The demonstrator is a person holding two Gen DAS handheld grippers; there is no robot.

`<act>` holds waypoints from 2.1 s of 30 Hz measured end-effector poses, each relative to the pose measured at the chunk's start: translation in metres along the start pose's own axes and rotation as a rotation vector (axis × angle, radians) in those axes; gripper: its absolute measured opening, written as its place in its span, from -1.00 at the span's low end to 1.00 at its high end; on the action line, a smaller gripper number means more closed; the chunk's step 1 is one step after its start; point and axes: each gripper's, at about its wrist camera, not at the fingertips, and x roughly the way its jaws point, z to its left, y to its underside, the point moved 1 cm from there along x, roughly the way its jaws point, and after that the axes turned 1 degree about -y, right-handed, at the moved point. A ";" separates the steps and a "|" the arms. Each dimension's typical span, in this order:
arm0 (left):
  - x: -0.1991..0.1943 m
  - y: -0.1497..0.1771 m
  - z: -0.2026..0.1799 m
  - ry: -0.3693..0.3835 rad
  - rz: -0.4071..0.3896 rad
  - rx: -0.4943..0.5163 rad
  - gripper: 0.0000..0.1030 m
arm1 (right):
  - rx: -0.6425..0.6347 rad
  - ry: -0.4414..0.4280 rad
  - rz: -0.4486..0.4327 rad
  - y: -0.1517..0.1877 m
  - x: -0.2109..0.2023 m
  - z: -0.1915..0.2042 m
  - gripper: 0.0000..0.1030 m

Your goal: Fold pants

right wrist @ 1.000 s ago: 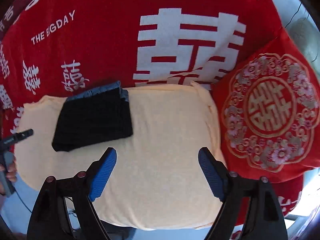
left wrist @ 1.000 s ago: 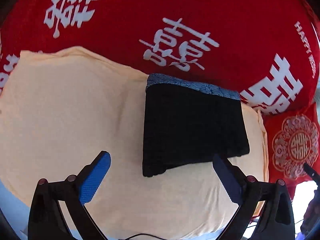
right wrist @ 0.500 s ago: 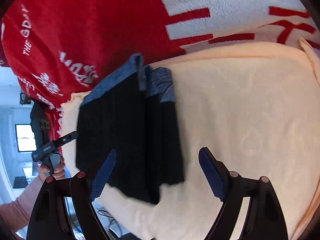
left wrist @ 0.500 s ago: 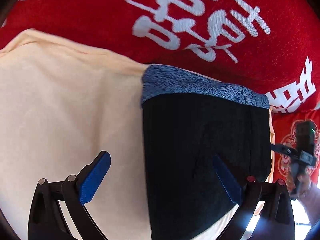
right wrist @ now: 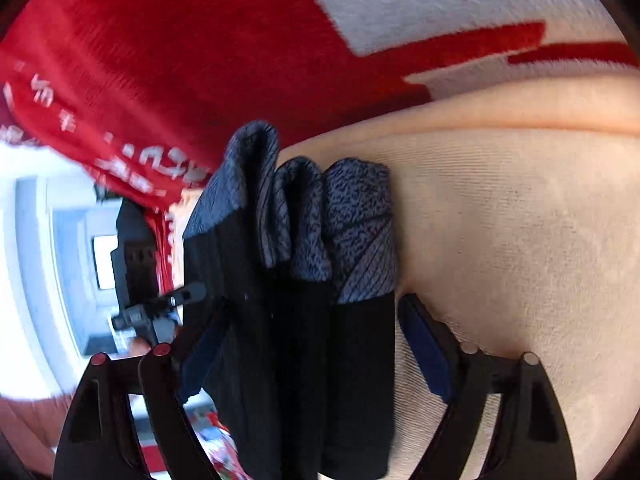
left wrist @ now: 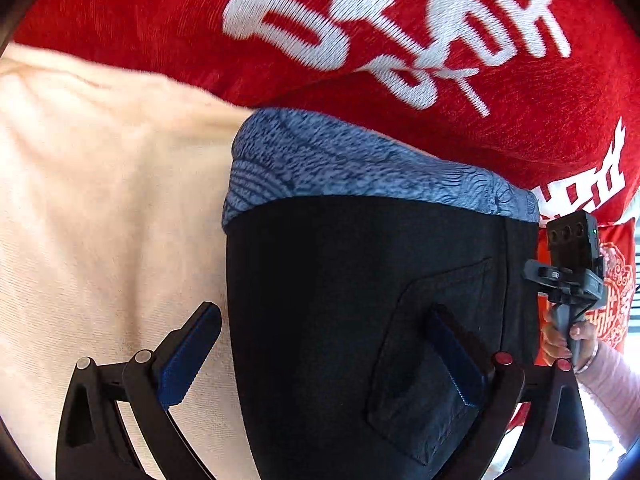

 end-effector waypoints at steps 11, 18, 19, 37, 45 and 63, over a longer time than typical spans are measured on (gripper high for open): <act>-0.063 0.027 -0.042 0.043 -0.041 0.089 -0.01 | 0.023 -0.025 -0.050 0.038 -0.025 0.049 -0.16; -0.117 0.079 -0.046 0.048 -0.001 0.081 -0.01 | 0.087 -0.102 -0.057 0.104 -0.034 0.077 -0.16; -0.125 0.088 -0.044 0.040 0.004 0.087 -0.01 | 0.100 -0.112 -0.055 0.117 -0.032 0.082 -0.16; -0.111 0.146 0.001 -0.241 -0.080 0.122 0.58 | -0.018 0.350 -0.132 0.192 -0.009 0.077 0.54; -0.134 0.163 -0.027 -0.354 -0.116 0.186 0.58 | 0.098 0.371 -0.251 0.223 -0.054 0.082 0.54; -0.193 0.232 -0.080 -0.516 -0.118 0.214 1.00 | -0.059 0.655 -0.244 0.288 -0.029 0.203 1.00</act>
